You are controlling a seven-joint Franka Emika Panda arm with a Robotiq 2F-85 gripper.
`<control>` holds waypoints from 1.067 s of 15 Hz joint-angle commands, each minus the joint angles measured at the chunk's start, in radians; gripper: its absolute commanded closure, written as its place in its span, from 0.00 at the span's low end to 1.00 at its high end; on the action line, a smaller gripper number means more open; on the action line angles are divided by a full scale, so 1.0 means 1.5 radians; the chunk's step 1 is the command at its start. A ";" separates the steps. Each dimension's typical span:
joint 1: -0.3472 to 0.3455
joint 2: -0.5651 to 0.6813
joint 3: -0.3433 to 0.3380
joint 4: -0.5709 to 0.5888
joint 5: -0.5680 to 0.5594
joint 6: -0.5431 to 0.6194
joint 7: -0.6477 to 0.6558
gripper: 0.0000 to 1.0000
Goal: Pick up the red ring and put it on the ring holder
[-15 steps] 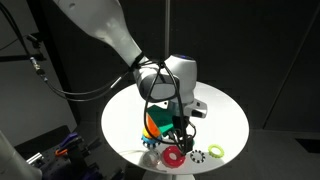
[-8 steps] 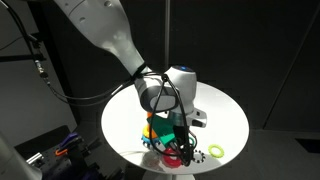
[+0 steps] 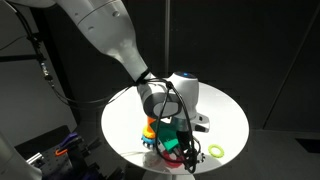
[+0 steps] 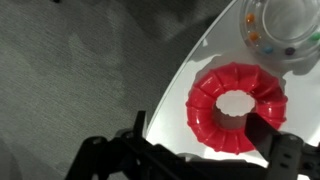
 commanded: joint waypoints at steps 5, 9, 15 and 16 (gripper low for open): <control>-0.019 0.031 0.005 0.031 -0.018 0.002 -0.009 0.00; -0.018 0.042 0.003 0.037 -0.021 0.002 -0.008 0.00; -0.017 0.050 0.001 0.043 -0.024 0.001 -0.005 0.26; -0.017 0.050 0.001 0.044 -0.024 0.000 -0.004 0.34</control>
